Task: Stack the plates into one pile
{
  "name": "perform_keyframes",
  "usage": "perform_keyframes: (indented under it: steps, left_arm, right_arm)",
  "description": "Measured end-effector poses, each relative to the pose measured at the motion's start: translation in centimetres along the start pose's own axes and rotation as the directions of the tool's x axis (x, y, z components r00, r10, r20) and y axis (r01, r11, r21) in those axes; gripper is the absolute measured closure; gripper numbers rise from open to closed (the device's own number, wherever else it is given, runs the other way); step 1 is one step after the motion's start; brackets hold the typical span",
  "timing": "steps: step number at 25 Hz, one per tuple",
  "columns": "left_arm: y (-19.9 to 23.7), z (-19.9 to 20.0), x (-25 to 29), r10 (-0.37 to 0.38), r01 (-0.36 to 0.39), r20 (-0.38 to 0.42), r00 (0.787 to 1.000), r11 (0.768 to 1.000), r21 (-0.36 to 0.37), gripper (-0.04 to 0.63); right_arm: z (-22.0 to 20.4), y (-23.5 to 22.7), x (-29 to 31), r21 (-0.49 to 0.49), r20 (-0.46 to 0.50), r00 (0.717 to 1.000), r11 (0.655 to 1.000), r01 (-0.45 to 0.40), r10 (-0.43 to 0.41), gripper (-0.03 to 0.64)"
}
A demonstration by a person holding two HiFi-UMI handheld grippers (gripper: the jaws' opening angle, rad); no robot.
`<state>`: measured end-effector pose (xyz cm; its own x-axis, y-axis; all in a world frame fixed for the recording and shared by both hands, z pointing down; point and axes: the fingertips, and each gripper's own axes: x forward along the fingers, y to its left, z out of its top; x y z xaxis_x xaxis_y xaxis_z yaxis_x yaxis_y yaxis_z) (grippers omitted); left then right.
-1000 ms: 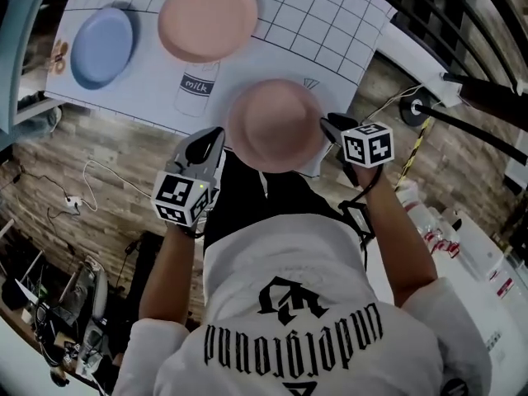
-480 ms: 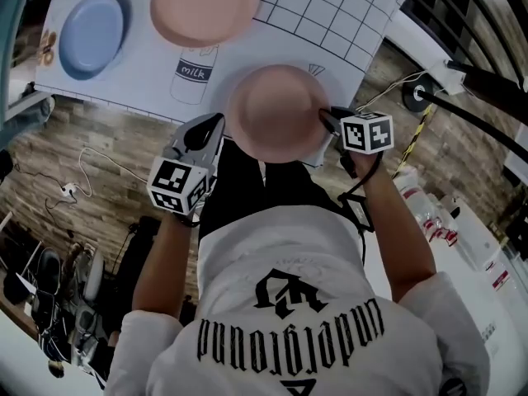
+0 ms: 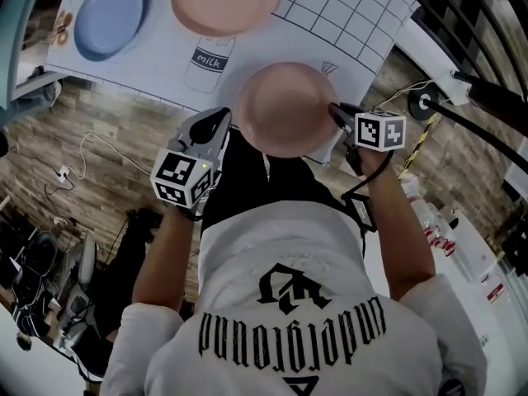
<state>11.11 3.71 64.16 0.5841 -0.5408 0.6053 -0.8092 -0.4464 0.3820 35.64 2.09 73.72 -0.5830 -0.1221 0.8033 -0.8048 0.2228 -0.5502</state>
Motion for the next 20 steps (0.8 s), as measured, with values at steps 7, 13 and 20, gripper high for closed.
perform_keyframes:
  steps: [7,13,20]
  left_arm:
    - [0.0,0.8,-2.9,0.066,-0.065,0.059,0.996,0.998,-0.013,0.546]
    - [-2.4,1.1,-5.7,0.103,-0.102,0.117,0.988,0.995,-0.015,0.546]
    - [-5.1,3.4,-9.3,0.170,-0.173,0.229,0.958,0.985,-0.005,0.546]
  right_arm:
    - [0.2,1.1,-1.1,-0.047,0.016,1.000,0.999,-0.018,0.019,0.598]
    - [0.7,3.9,-4.0,-0.076,0.059,0.996,0.995,-0.063,0.067,0.598]
    - [3.5,6.9,-8.6,-0.163,0.136,0.984,0.982,-0.096,0.118,0.598]
